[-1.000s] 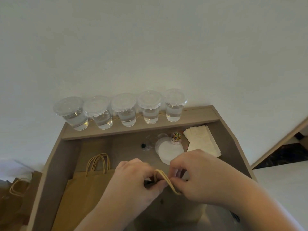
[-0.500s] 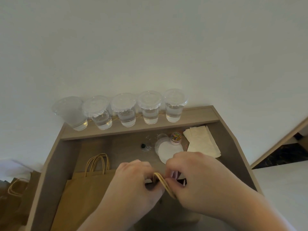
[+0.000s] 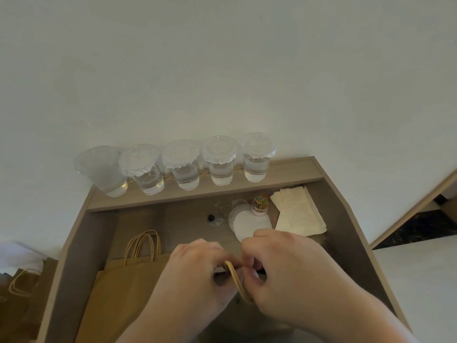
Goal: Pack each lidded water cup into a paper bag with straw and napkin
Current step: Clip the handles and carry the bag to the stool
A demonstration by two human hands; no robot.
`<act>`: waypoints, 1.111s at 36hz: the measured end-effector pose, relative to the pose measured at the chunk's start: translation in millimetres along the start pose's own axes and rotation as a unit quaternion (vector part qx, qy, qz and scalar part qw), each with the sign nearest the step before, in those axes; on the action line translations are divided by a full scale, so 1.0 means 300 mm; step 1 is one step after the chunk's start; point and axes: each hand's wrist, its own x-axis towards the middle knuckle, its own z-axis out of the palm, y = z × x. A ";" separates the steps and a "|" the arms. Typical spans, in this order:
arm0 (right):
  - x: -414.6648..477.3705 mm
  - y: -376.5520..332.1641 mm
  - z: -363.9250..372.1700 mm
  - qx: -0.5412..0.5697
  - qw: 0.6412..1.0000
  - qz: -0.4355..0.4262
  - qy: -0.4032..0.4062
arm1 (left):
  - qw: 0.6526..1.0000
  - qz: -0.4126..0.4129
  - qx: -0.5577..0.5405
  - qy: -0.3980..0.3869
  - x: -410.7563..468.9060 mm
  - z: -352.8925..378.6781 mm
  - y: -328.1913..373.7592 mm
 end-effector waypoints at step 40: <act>-0.003 0.132 -0.039 0.166 0.974 0.143 0.057 | 0.970 -0.051 -0.231 0.050 -0.042 0.041 -0.176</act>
